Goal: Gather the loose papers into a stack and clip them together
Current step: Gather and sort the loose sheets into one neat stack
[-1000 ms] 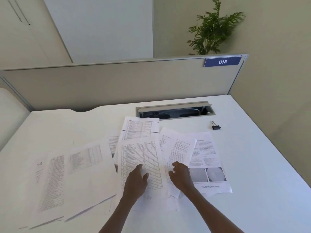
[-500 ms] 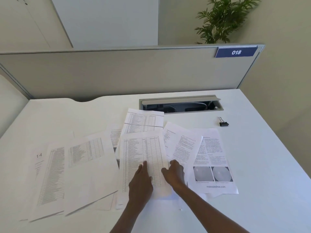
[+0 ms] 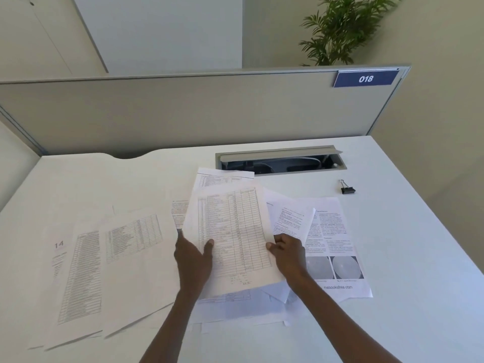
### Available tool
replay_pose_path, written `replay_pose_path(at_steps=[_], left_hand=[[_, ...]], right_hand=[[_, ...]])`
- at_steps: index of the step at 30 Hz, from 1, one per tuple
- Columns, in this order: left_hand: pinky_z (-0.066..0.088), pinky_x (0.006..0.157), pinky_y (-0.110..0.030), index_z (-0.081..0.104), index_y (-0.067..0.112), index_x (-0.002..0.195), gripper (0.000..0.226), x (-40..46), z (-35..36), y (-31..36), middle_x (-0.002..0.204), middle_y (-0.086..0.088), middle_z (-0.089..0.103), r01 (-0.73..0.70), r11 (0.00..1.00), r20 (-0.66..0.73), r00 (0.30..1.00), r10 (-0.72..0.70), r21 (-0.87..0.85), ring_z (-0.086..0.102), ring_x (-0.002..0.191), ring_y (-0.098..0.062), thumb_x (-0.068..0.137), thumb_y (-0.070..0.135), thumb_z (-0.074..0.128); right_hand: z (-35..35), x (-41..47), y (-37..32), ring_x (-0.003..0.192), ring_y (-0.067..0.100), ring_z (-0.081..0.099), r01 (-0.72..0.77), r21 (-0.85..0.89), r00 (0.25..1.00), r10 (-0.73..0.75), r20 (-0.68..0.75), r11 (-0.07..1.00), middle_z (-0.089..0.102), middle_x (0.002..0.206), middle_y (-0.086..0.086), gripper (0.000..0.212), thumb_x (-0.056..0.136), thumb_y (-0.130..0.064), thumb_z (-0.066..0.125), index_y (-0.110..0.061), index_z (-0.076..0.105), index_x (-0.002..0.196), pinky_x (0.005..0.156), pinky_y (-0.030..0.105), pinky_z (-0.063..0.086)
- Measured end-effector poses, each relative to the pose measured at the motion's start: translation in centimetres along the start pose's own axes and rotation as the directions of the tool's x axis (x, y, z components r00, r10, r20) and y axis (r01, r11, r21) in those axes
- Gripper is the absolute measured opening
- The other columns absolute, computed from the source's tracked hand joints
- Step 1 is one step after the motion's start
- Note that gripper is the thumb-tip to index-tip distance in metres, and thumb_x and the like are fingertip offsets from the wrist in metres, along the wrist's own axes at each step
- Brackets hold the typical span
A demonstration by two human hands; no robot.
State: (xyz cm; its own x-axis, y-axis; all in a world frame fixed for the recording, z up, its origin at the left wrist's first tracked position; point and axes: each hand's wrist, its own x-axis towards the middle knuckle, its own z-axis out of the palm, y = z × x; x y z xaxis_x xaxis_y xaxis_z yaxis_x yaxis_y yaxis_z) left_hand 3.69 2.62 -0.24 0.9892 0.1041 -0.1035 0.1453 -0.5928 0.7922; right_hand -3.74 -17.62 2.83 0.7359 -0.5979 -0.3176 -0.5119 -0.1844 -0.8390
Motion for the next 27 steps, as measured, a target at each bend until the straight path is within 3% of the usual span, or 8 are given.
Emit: replay_pose_path(at_steps=[2, 4, 6, 7, 10, 13, 18, 27], left_hand=[[0.038, 0.110, -0.046, 0.034, 0.002, 0.147, 0.084, 1.0, -0.8, 0.2, 0.143, -0.018, 0.050, 0.113, 0.990, 0.065, 0.992, -0.107, -0.090, 0.048, 0.132, -0.034, 0.084, 0.042, 0.072], [0.051, 0.092, -0.037, 0.060, 0.011, 0.126, 0.058, 1.7, -1.6, 0.6, 0.121, -0.008, 0.068, 0.202, 0.960, 0.195, 0.967, -0.165, -0.192, 0.065, 0.110, -0.027, 0.082, 0.048, 0.072], [0.053, 0.075, -0.027, 0.069, 0.022, 0.104, 0.020, 1.7, -2.2, 1.1, 0.105, 0.001, 0.074, 0.255, 0.904, 0.314, 0.938, -0.145, -0.343, 0.070, 0.094, -0.017, 0.087, 0.030, 0.073], [0.052, 0.072, -0.024, 0.068, 0.025, 0.102, 0.016, 1.5, -2.4, 1.3, 0.102, 0.004, 0.074, 0.246, 0.885, 0.338, 0.935, -0.109, -0.395, 0.070, 0.093, -0.015, 0.087, 0.021, 0.072], [0.054, 0.077, -0.028, 0.067, 0.028, 0.101, 0.021, 1.2, -2.5, 1.5, 0.103, 0.005, 0.075, 0.190, 0.862, 0.327, 0.945, -0.029, -0.470, 0.071, 0.095, -0.017, 0.088, 0.012, 0.071], [0.055, 0.083, -0.035, 0.068, 0.028, 0.101, 0.021, 1.1, -2.2, 1.1, 0.101, 0.007, 0.074, 0.126, 0.880, 0.263, 0.965, -0.002, -0.457, 0.070, 0.094, -0.017, 0.089, 0.011, 0.069], [0.052, 0.077, -0.030, 0.067, 0.023, 0.103, 0.018, 0.9, -2.4, 1.0, 0.095, 0.011, 0.071, 0.063, 0.907, 0.204, 0.979, 0.025, -0.416, 0.069, 0.090, -0.014, 0.089, 0.013, 0.069], [0.051, 0.074, -0.027, 0.067, 0.019, 0.105, 0.018, 1.7, -2.8, 0.5, 0.099, 0.006, 0.071, 0.050, 0.916, 0.222, 0.974, 0.043, -0.397, 0.068, 0.090, -0.014, 0.089, 0.011, 0.069]], right_hand=[[-0.7, 0.2, -0.1, 0.080, 0.018, 0.072, -0.023, 0.075, 0.999, 0.021, 0.032, 0.997, 0.076, 0.079, -0.002, 0.003, 0.082, -0.013, 0.074, -0.012, 0.071, 0.084, 0.077, 0.035, 0.056], [-1.3, 0.1, -0.3, 0.080, 0.017, 0.072, -0.040, 0.130, 0.997, 0.032, 0.066, 0.991, 0.077, 0.082, -0.001, 0.002, 0.083, -0.011, 0.073, -0.012, 0.071, 0.084, 0.071, 0.030, 0.054], [-1.7, 0.1, -0.2, 0.080, 0.018, 0.072, -0.047, 0.157, 0.995, 0.033, 0.090, 0.987, 0.077, 0.083, 0.001, 0.003, 0.084, -0.010, 0.072, -0.012, 0.070, 0.083, 0.066, 0.025, 0.051], [-1.8, 0.1, -0.2, 0.081, 0.018, 0.073, -0.049, 0.160, 0.994, 0.032, 0.105, 0.986, 0.077, 0.083, 0.002, 0.003, 0.084, -0.009, 0.072, -0.011, 0.071, 0.083, 0.067, 0.025, 0.052], [-2.1, 0.5, 0.2, 0.081, 0.018, 0.073, -0.066, 0.141, 0.988, 0.045, 0.148, 0.988, 0.077, 0.083, 0.001, 0.003, 0.085, -0.010, 0.072, -0.012, 0.071, 0.083, 0.075, 0.034, 0.057], [-2.2, 1.4, 1.0, 0.081, 0.020, 0.072, -0.093, 0.043, 0.995, 0.092, 0.043, 0.995, 0.077, 0.084, 0.002, 0.005, 0.083, -0.018, 0.073, -0.015, 0.073, 0.087, 0.081, 0.044, 0.059], [-2.1, 2.7, 2.5, 0.121, 0.036, 0.050, -0.157, -0.326, 0.981, 0.111, -0.156, 0.932, 0.058, 0.126, 0.020, 0.053, 0.086, -0.034, 0.069, -0.003, 0.053, 0.125, 0.102, 0.041, 0.039], [0.4, 3.3, 1.6, 0.119, 0.037, 0.046, -0.235, -0.584, 0.958, 0.085, -0.272, 0.777, 0.046, 0.125, 0.022, 0.085, 0.069, -0.042, 0.084, -0.001, 0.037, 0.127, 0.097, 0.041, 0.045]])
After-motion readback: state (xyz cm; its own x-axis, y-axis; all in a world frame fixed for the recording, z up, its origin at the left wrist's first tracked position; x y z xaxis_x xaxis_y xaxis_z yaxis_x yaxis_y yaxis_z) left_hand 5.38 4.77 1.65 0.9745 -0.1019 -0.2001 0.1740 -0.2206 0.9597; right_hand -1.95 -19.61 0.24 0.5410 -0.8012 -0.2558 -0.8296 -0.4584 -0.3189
